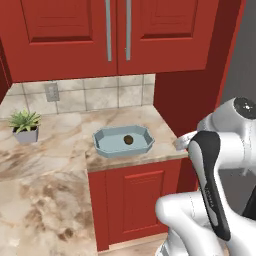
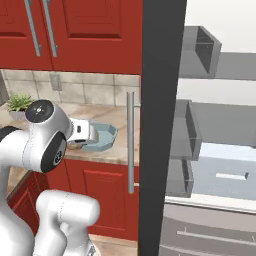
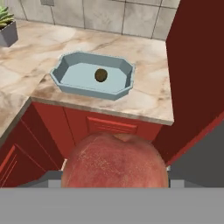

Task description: Pick the kiwi and peach from the fridge and place them inside the tupperware on the counter.

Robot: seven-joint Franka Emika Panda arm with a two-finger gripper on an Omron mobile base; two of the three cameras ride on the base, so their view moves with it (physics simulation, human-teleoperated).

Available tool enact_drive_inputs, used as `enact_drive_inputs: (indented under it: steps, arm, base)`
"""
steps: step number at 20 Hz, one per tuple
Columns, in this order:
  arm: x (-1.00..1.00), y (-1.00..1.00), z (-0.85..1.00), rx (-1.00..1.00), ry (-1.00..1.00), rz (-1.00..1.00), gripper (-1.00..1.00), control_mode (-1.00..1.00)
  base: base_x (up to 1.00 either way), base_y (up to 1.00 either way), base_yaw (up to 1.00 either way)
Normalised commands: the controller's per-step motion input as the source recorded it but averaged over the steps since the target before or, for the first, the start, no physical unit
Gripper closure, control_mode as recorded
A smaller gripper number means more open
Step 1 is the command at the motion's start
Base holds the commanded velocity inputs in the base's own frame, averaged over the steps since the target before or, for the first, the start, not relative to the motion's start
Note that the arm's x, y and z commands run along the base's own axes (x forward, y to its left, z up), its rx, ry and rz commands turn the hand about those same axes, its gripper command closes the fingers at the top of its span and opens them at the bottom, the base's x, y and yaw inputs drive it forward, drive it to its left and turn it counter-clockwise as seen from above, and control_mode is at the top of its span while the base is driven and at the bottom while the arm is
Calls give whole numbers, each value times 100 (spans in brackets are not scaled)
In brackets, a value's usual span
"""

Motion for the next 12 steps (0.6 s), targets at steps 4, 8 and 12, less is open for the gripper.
enact_drive_inputs:
  steps: [4, 8, 12]
  arm:
    - [0, 0, 0, 0, 0, 0, 100, 100]
    - [0, 0, 0, 0, 0, 0, 100, 100]
    - [14, 59, -79, -2, 7, 0, 100, -100]
  base:
    - [94, 42, 0]
    - [40, 57, 0]
    - [0, 0, 0]
